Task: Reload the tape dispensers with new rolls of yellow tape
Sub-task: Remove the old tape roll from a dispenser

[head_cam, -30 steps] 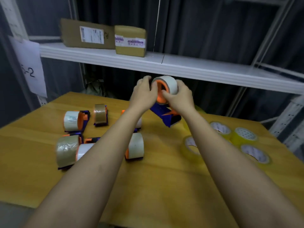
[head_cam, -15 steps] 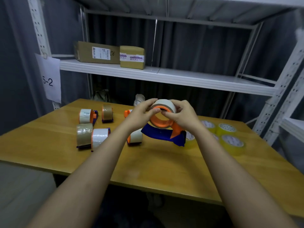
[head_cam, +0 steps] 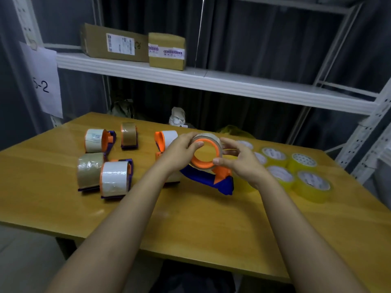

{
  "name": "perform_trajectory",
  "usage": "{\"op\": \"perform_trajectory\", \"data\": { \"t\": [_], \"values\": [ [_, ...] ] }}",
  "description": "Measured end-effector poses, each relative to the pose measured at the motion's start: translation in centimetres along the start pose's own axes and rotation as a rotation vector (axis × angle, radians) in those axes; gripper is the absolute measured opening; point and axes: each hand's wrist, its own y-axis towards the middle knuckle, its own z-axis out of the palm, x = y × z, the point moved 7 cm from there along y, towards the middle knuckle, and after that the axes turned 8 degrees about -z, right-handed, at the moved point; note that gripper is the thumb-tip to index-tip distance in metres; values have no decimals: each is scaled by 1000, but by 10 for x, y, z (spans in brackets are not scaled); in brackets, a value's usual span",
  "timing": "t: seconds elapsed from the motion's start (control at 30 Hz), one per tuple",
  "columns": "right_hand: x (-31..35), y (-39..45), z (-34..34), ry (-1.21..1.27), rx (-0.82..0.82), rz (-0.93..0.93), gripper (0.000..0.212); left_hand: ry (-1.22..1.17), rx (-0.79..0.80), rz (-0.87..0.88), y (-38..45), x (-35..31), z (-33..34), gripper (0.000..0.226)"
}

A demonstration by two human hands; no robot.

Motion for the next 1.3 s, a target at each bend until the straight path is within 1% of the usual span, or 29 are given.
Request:
{"op": "perform_trajectory", "data": {
  "t": [0.07,0.13,0.27,0.33,0.43,0.5,0.53,0.63,0.73,0.8,0.9,1.03,1.1,1.2,1.3],
  "values": [
    [-18,1,10,4,21,13,75,76,16,-29,3,19,9,48],
    [-31,1,18,-6,29,2,74,217,5,-7,4,32,13,49],
    [-47,6,21,40,3,4,72,459,-41,52,5,39,16,40],
    [-51,7,24,71,-17,-21,70,539,-51,55,8,42,17,41],
    [-63,6,32,-6,-54,-74,67,676,-37,67,9,48,25,37],
    [-69,4,39,-59,-64,-81,68,830,-23,83,8,50,33,28],
    [-70,6,40,-96,-64,-82,69,898,-19,82,10,50,36,27],
    [-70,11,41,-218,-67,-91,71,980,-11,47,13,48,44,36],
    [-72,12,40,-255,-48,-99,69,979,14,60,18,41,52,43],
    [-72,9,36,-248,-44,-88,69,932,46,72,20,37,57,52],
    [-73,6,26,-196,-65,-70,68,729,44,41,21,31,59,56],
    [-71,-1,14,-36,-135,-74,63,384,-43,74,19,23,52,48],
    [-70,-3,12,-11,-163,-65,63,243,-68,93,18,23,47,49],
    [-68,-5,12,-80,-178,-78,65,189,-100,124,16,23,47,49],
    [-66,-7,12,-138,-198,-94,64,188,-134,153,14,22,49,49]
  ]
}}
